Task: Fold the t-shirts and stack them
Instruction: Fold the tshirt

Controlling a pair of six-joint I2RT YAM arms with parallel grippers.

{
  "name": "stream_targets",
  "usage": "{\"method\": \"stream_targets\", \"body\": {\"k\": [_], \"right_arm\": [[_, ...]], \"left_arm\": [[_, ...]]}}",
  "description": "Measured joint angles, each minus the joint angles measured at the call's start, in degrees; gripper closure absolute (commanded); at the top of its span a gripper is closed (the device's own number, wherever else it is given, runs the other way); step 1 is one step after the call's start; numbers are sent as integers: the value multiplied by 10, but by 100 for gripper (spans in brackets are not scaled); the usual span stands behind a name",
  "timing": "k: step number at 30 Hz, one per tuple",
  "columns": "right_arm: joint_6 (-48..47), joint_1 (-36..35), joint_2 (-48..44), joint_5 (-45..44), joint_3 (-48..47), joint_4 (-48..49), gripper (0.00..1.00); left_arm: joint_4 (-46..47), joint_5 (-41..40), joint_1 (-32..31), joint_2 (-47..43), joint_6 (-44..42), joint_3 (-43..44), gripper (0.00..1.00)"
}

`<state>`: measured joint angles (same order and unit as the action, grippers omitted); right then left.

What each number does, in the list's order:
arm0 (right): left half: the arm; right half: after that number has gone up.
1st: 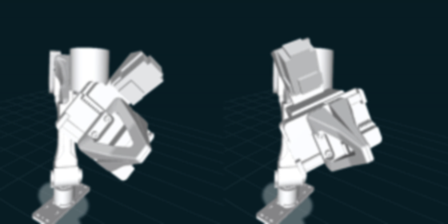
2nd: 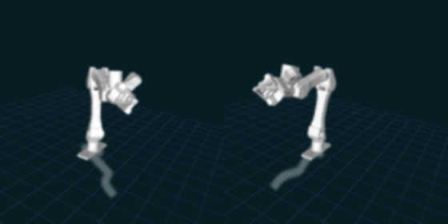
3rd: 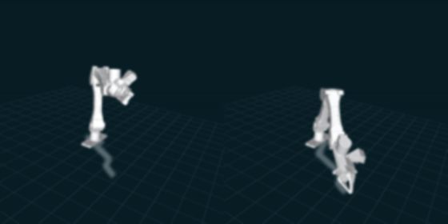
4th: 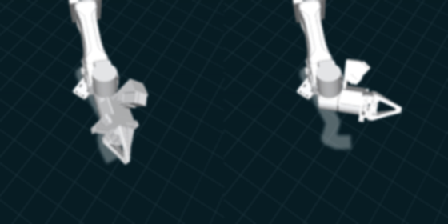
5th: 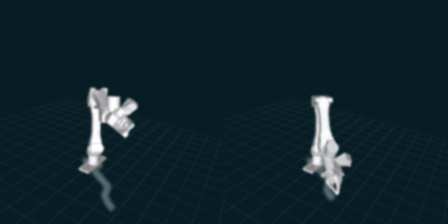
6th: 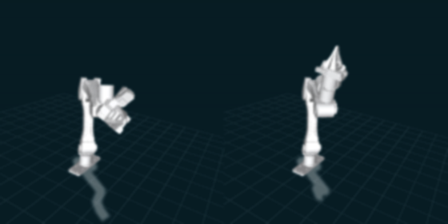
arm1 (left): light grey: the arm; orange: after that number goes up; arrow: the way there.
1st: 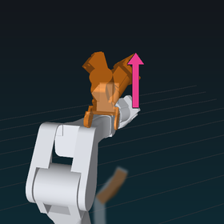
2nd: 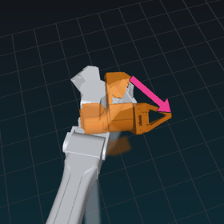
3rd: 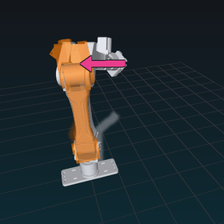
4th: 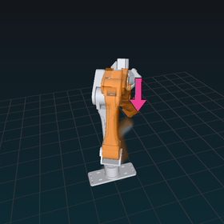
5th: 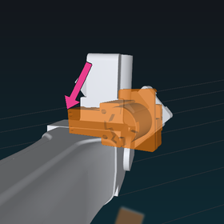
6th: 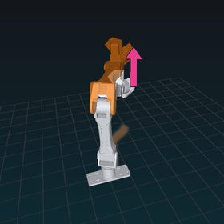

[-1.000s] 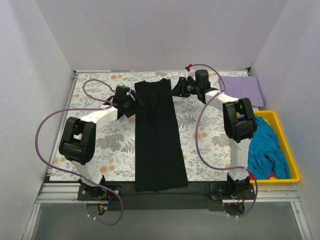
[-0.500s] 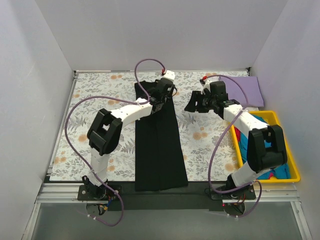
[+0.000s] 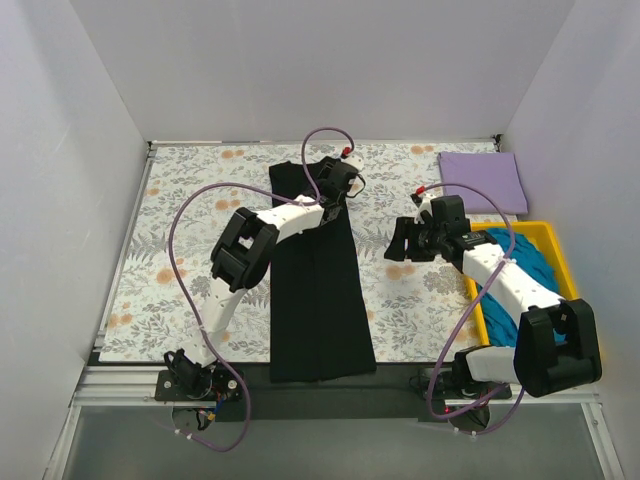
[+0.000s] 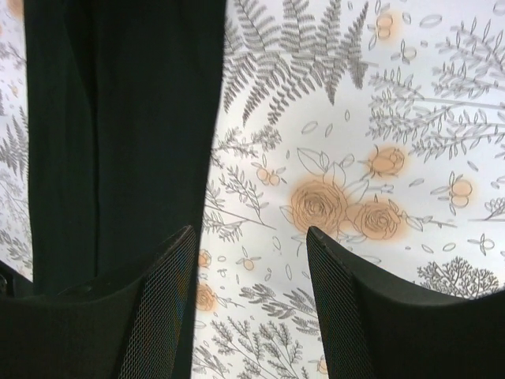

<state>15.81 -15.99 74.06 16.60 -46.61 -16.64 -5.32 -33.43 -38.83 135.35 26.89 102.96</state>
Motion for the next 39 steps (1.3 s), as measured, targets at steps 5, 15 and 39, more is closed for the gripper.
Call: {"method": "stream_targets", "body": {"k": [5, 15, 39], "right_arm": [[-4, 0, -3, 0, 15, -14, 35], [-10, 0, -10, 0, 15, -15, 35], [-10, 1, -17, 1, 26, -17, 35]], "left_arm": [[27, -17, 0, 31, -31, 29, 61], [49, -37, 0, 61, -66, 31, 68], [63, -3, 0, 61, -15, 31, 100]]}}
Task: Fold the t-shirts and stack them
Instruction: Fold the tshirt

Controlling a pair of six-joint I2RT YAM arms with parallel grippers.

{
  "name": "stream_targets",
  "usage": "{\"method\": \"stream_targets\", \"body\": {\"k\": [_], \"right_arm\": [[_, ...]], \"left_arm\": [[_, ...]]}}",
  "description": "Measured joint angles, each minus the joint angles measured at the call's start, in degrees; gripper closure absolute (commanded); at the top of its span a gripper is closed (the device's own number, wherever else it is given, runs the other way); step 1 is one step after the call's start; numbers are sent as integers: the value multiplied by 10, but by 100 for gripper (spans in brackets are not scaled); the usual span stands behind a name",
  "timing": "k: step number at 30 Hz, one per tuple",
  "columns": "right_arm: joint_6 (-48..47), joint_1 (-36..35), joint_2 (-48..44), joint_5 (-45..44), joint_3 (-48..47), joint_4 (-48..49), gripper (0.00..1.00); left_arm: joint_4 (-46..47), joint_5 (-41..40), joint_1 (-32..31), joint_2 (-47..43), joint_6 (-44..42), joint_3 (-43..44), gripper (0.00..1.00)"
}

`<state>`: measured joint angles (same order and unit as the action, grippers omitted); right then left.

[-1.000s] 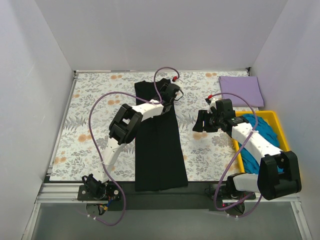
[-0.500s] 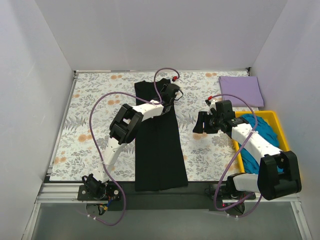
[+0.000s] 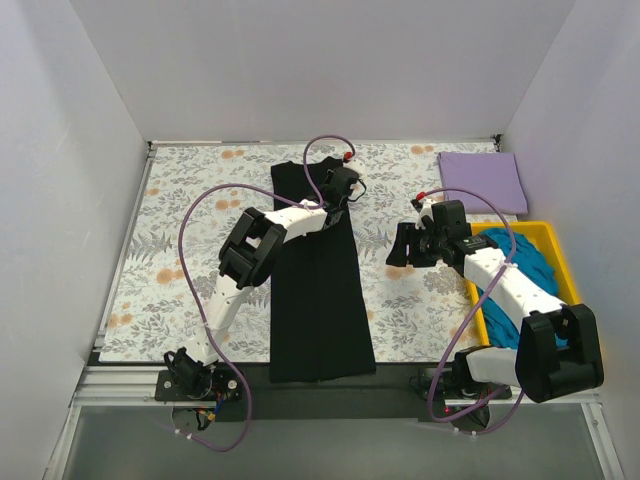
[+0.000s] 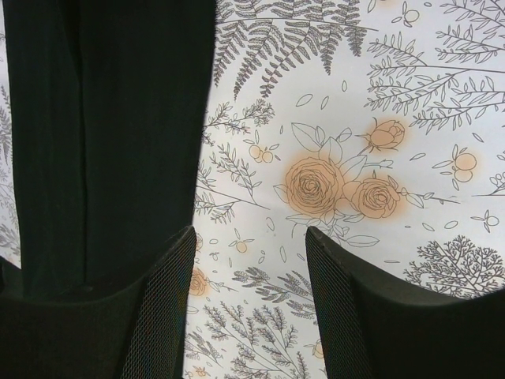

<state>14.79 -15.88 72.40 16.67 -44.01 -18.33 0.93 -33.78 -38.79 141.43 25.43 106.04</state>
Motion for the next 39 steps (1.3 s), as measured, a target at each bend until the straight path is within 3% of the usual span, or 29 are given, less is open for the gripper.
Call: {"method": "stream_targets", "body": {"k": [26, 39], "right_arm": [[-3, 0, -4, 2, 8, -3, 36], [-7, 0, -4, 15, 8, -3, 36]], "left_arm": [[7, 22, 0, -2, 82, 47, 99], [12, 68, 0, 7, 143, 47, 48]]}}
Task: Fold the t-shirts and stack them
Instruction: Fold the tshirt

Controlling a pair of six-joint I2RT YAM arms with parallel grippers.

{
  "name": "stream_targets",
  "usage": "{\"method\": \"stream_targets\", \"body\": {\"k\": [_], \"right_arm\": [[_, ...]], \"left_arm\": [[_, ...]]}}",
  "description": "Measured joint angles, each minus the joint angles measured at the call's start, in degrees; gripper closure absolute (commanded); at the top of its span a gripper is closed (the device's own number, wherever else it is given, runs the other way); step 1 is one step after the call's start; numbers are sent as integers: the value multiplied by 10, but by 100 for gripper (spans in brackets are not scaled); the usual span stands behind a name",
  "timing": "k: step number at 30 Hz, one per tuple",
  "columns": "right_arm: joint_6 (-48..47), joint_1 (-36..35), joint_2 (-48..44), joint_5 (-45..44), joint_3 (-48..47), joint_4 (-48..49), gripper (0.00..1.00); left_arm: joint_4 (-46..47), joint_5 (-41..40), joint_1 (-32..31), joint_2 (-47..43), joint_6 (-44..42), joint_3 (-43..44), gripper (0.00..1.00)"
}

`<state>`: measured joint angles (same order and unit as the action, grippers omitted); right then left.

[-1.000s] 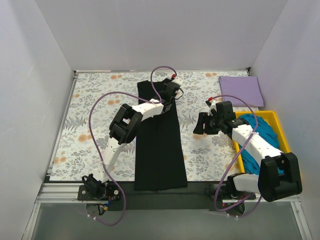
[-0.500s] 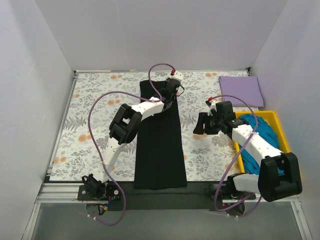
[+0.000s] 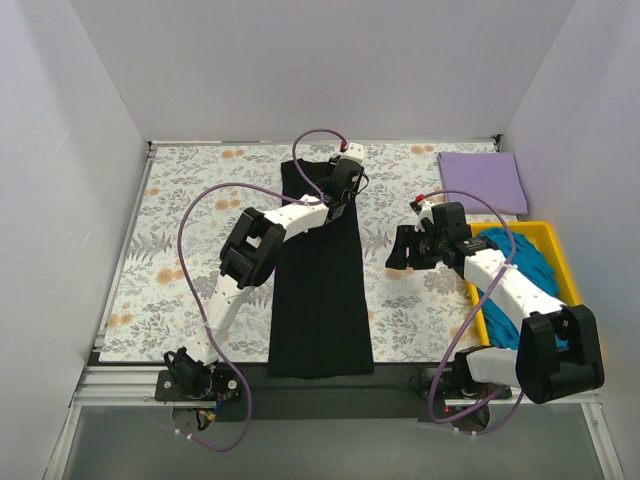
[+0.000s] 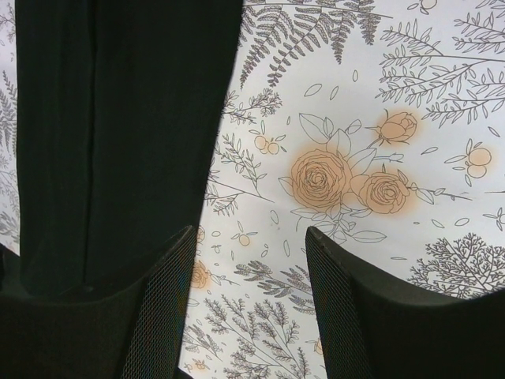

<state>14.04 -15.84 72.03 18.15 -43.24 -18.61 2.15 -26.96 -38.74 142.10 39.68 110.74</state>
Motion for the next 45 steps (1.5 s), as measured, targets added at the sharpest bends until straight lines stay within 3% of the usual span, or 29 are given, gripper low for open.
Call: {"method": "stream_targets", "body": {"k": [6, 10, 16, 19, 27, 45], "right_arm": [[-5, 0, 0, 2, 0, 0, 36], [-5, 0, 0, 6, 0, 1, 36], [-5, 0, -14, 14, 0, 1, 36], [-5, 0, -24, 15, 2, 4, 36], [-5, 0, -34, 14, 21, 6, 37], [-5, 0, -34, 13, 34, 8, 37]], "left_arm": [[-16, 11, 0, -31, 58, -22, 46], [-60, 31, 3, -104, 119, -52, 55], [-78, 131, 21, -270, 224, -160, 62], [-72, 183, 30, -307, 256, -195, 64], [-67, 290, 41, -289, 308, -298, 71], [-2, 380, 110, -273, 406, -409, 76]]}}
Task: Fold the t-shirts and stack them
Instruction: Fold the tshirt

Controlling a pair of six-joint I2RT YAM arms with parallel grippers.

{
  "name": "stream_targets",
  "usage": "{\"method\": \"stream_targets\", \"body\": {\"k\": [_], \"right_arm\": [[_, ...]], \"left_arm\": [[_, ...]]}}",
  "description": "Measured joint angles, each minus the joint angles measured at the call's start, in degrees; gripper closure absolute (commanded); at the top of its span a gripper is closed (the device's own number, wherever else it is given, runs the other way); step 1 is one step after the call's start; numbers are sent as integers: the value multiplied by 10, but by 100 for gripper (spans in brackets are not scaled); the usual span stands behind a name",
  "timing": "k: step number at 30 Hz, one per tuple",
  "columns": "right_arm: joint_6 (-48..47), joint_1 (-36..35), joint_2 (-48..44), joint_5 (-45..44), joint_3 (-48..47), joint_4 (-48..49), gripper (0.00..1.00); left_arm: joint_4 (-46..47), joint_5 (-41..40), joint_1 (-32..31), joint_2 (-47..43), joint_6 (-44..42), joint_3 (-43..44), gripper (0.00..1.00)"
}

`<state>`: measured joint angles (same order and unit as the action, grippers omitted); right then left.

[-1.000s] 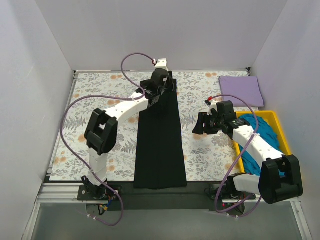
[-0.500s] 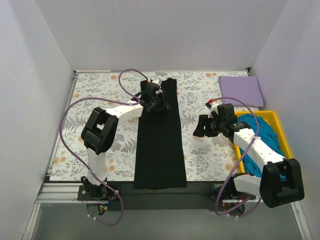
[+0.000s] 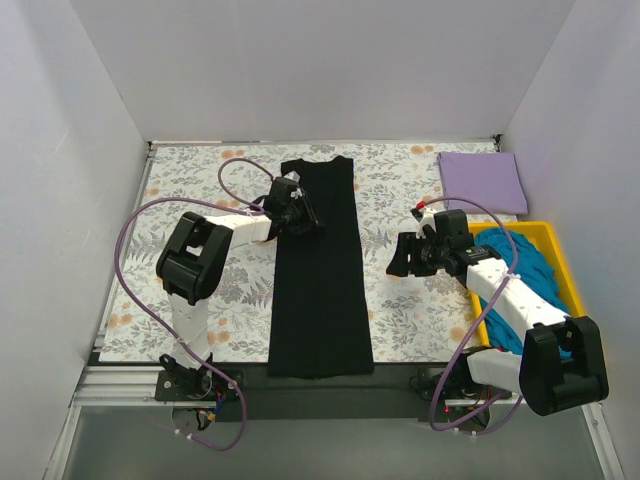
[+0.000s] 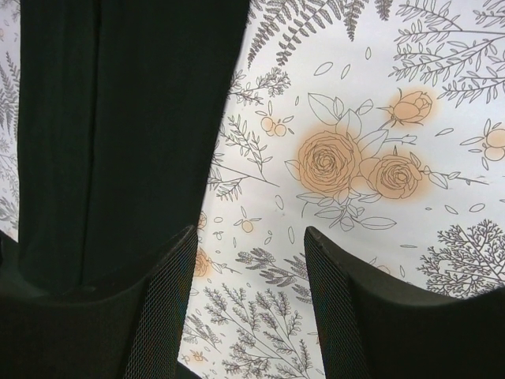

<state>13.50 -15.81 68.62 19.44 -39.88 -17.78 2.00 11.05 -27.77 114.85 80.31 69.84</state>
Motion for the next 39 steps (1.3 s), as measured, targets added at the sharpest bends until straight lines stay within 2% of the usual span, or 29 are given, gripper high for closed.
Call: {"method": "stream_targets", "body": {"k": [12, 20, 24, 27, 32, 35, 39], "right_arm": [[0, 0, 1, 2, 14, 3, 37], [0, 0, -5, 24, 14, 3, 37], [0, 0, -19, 40, 14, 4, 38], [1, -4, -18, 49, 14, 9, 41], [5, -40, 8, 50, 10, 20, 55], [13, -76, 56, 48, -5, 30, 63], [22, -113, 123, 47, -33, 47, 71]], "left_arm": [[54, 66, 31, 19, 72, -24, 76], [48, 81, 30, 18, 80, 12, 68], [35, 78, 28, -16, 73, 6, 66], [23, 65, 25, -67, 56, -6, 66], [-4, 2, -5, -149, 5, -13, 71], [-21, -40, -35, -163, -25, -20, 81], [-53, -90, -61, -148, -52, -38, 83]]}}
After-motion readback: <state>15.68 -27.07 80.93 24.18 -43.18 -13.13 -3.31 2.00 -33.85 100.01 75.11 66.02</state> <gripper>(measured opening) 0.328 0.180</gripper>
